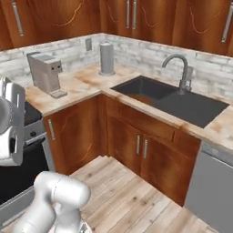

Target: Move the cutting board and knife to the sink. Then move spray from the cabinet to the counter.

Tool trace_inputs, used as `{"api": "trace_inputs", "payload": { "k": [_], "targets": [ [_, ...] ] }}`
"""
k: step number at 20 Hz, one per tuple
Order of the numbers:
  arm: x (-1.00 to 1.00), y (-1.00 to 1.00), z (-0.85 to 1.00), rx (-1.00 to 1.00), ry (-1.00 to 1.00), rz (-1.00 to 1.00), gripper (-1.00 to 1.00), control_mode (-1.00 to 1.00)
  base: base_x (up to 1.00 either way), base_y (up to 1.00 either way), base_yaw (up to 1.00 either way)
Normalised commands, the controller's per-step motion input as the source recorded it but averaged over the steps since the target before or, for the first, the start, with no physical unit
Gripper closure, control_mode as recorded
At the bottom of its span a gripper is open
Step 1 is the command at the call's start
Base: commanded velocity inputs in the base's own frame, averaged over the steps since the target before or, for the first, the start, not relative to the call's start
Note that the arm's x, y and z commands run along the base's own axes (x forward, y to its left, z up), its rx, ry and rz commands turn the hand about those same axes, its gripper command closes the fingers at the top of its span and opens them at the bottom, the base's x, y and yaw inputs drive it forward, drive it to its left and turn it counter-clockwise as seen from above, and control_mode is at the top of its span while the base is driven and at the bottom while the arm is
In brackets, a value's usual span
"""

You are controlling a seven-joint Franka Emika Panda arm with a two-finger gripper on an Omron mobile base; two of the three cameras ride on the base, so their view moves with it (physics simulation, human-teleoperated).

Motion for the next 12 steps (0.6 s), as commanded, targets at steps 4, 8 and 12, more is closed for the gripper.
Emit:
{"api": "trace_inputs", "payload": {
  "k": [4,8,12],
  "targets": [
    [0.0,0.0,0.0,0.0,0.0,0.0,-1.0,1.0,0.0,-0.22,0.93],
    [0.0,0.0,0.0,0.0,0.0,0.0,-1.0,1.0,0.0,-0.24,0.9],
    [0.0,0.0,0.0,0.0,0.0,0.0,-1.0,1.0,0.0,-0.11,0.88]
  ]
}}
